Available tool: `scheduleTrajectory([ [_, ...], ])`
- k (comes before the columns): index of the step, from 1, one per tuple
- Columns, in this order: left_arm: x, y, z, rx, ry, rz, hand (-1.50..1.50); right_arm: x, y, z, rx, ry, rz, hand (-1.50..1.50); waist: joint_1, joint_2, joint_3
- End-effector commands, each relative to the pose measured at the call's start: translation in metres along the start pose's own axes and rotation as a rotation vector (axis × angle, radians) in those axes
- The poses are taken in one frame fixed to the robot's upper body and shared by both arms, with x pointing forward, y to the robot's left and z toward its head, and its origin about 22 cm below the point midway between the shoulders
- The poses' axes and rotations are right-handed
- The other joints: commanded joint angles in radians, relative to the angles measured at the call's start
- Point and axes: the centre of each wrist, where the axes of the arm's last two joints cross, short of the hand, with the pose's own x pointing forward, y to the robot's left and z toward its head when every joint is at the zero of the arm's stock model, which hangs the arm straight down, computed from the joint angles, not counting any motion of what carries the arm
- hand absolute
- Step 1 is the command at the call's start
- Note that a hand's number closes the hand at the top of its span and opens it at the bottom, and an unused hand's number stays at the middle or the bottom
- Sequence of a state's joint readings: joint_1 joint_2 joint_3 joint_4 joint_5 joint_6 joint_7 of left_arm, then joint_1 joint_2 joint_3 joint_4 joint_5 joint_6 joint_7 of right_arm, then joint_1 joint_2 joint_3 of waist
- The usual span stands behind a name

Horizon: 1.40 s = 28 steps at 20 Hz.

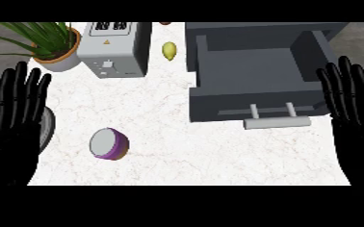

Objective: Pick up the can, place it into the drawer and close the drawer

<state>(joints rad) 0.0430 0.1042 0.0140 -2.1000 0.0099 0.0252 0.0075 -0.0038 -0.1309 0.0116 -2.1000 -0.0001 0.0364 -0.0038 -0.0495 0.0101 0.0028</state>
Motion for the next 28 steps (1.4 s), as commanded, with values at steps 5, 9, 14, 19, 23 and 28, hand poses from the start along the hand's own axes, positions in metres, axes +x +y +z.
scheduleTrajectory([
  [5, 0.006, 0.001, 0.020, -0.286, -0.048, 0.191, -1.50, 0.005, 0.012, -0.010, -0.040, 0.038, -0.049, -1.50, 0.062, -0.012, -0.004],
  [9, -0.012, 0.021, 0.028, -0.256, 0.303, 0.045, -1.50, -0.018, -0.005, 0.029, -0.251, 0.322, -0.020, -1.50, 0.042, -0.011, -0.003],
  [14, 0.028, 0.037, 0.049, -0.290, 0.328, 0.033, -1.50, -0.017, -0.030, 0.052, -0.280, 0.355, 0.008, -1.50, 0.053, -0.013, -0.002],
  [19, 0.041, 0.054, 0.060, -0.268, 0.324, 0.057, -1.50, -0.006, -0.055, 0.050, -0.278, 0.336, 0.002, -1.50, 0.054, -0.012, -0.003],
  [23, 0.042, 0.053, 0.058, -0.284, 0.336, 0.053, -1.50, 0.000, -0.059, 0.059, -0.261, 0.322, -0.017, -1.50, 0.051, -0.011, -0.003],
  [28, 0.060, 0.066, 0.067, -0.226, 0.354, 0.095, -1.50, -0.008, -0.076, 0.094, -0.256, 0.337, -0.015, -1.50, 0.051, -0.013, -0.002],
])
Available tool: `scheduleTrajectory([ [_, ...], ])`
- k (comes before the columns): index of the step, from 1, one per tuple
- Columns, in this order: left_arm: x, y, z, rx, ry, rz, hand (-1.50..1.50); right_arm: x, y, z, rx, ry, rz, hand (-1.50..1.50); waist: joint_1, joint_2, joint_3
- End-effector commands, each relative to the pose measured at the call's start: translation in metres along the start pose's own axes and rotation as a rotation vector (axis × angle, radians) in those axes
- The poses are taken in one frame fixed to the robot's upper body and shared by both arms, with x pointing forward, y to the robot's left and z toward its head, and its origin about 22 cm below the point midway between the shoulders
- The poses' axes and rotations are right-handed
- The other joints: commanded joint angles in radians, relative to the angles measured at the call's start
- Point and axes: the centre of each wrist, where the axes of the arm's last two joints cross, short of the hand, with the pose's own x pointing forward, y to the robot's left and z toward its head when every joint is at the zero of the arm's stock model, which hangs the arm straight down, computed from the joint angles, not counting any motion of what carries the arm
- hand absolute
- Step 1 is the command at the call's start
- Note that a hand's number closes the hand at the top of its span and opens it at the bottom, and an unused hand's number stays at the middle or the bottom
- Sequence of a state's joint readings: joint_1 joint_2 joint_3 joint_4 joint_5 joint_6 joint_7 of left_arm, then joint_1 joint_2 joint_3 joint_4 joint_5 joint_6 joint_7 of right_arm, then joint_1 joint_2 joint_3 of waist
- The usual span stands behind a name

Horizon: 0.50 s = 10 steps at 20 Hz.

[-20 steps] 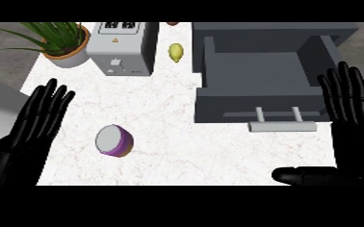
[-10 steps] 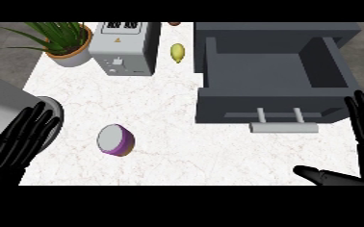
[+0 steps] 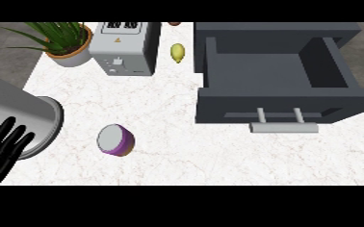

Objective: Pick up the can, place it into the drawer and close the drawer

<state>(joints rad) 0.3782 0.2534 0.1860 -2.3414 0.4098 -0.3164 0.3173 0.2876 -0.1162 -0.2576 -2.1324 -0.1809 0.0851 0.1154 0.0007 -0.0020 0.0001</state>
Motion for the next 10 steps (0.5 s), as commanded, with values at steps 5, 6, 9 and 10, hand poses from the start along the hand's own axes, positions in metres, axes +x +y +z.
scheduleTrajectory([
  [5, 0.008, 0.005, -0.004, 0.049, 0.051, 0.142, -1.50, 0.003, -0.023, 0.010, 0.006, 0.005, 0.003, -1.50, -0.005, 0.001, 0.000],
  [6, 0.001, -0.006, 0.001, 0.039, 0.072, 0.185, -1.50, 0.005, -0.035, 0.015, 0.013, -0.001, 0.003, -1.50, -0.006, 0.000, 0.000],
  [9, 0.007, 0.010, -0.014, 0.008, 0.097, 0.220, -1.50, -0.001, -0.032, 0.020, 0.010, -0.009, -0.006, -1.50, -0.008, 0.001, 0.000],
  [10, -0.007, 0.015, -0.015, 0.021, 0.070, 0.246, -1.50, 0.005, -0.027, 0.026, 0.017, -0.004, 0.010, -1.50, -0.007, 0.001, 0.000],
])
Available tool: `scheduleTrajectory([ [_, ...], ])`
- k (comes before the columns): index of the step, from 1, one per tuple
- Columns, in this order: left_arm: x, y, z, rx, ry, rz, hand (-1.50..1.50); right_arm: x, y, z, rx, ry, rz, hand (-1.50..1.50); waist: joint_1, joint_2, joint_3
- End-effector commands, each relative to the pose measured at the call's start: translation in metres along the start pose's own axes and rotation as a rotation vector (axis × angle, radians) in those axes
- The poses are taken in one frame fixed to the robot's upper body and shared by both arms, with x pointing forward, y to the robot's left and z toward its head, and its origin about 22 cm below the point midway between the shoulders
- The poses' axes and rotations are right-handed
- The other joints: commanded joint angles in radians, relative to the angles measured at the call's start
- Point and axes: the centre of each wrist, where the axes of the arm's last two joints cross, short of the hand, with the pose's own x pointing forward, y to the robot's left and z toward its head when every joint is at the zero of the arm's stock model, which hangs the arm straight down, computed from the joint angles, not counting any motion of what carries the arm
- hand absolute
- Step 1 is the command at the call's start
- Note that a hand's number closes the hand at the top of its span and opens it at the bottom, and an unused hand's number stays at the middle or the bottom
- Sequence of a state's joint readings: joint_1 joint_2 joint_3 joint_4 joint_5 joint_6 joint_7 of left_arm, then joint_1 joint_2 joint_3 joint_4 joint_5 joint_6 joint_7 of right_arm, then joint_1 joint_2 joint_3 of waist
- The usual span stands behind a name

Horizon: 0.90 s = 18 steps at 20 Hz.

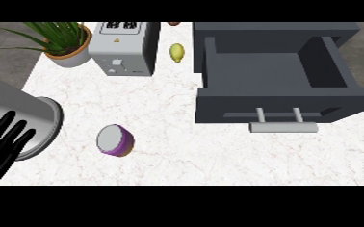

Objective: Pick up the can, place it into the drawer and close the drawer

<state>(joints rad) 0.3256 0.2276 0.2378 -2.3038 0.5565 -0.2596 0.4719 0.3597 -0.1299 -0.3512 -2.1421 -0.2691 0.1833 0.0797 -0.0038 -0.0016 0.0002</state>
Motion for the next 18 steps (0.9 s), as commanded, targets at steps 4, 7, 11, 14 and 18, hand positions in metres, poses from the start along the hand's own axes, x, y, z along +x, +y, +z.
scheduleTrajectory([
  [4, 0.001, -0.011, 0.002, -0.028, 0.015, 0.124, -1.50, 0.009, -0.017, 0.028, 0.001, 0.020, 0.007, -1.50, -0.001, -0.001, 0.000],
  [7, -0.014, -0.012, -0.024, -0.032, 0.057, 0.114, -1.50, -0.004, -0.030, 0.003, -0.001, 0.013, 0.004, -1.50, 0.002, 0.001, 0.000],
  [11, -0.037, -0.013, -0.040, -0.013, 0.065, 0.123, -1.50, -0.002, -0.037, 0.025, 0.004, -0.009, -0.019, -1.50, -0.002, 0.001, 0.000],
  [14, -0.026, -0.018, -0.039, -0.008, 0.073, 0.127, -1.50, 0.010, -0.040, 0.019, -0.005, -0.007, -0.016, -1.50, 0.001, 0.001, 0.000],
  [18, -0.063, -0.028, -0.060, 0.013, 0.079, 0.096, -1.50, -0.006, -0.037, 0.024, 0.013, 0.006, -0.006, -1.50, 0.000, 0.001, 0.000],
])
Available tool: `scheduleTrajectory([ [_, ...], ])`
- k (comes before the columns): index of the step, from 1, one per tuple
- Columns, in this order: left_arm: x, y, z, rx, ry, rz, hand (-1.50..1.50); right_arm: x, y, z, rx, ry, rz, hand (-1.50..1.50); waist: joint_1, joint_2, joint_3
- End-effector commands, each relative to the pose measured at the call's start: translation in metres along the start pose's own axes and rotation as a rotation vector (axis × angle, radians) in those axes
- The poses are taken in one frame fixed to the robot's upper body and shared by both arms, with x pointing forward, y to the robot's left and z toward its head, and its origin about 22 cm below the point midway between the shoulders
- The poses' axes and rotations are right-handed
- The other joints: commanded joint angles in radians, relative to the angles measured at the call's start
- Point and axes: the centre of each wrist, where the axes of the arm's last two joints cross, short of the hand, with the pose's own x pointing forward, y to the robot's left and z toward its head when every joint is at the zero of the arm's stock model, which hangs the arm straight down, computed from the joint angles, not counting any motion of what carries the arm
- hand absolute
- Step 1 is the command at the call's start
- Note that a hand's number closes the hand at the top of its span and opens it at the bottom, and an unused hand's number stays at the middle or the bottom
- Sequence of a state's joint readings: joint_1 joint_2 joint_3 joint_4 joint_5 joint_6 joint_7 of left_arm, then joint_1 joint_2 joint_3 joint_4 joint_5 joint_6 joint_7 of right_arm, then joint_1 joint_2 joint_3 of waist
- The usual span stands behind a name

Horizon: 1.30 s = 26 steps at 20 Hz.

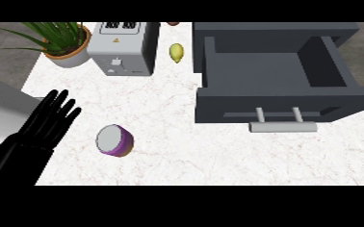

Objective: Pick up the can, place it into the drawer and close the drawer

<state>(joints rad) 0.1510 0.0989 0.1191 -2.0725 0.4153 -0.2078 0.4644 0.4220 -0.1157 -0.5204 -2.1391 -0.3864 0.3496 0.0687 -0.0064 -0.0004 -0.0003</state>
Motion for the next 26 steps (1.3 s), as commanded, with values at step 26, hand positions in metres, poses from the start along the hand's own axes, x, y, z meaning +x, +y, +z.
scheduleTrajectory([
  [26, -0.150, 0.060, -0.019, 0.182, 0.057, -0.066, -1.50, 0.006, -0.016, 0.023, -0.001, -0.024, -0.002, -1.50, 0.001, 0.000, 0.000],
])
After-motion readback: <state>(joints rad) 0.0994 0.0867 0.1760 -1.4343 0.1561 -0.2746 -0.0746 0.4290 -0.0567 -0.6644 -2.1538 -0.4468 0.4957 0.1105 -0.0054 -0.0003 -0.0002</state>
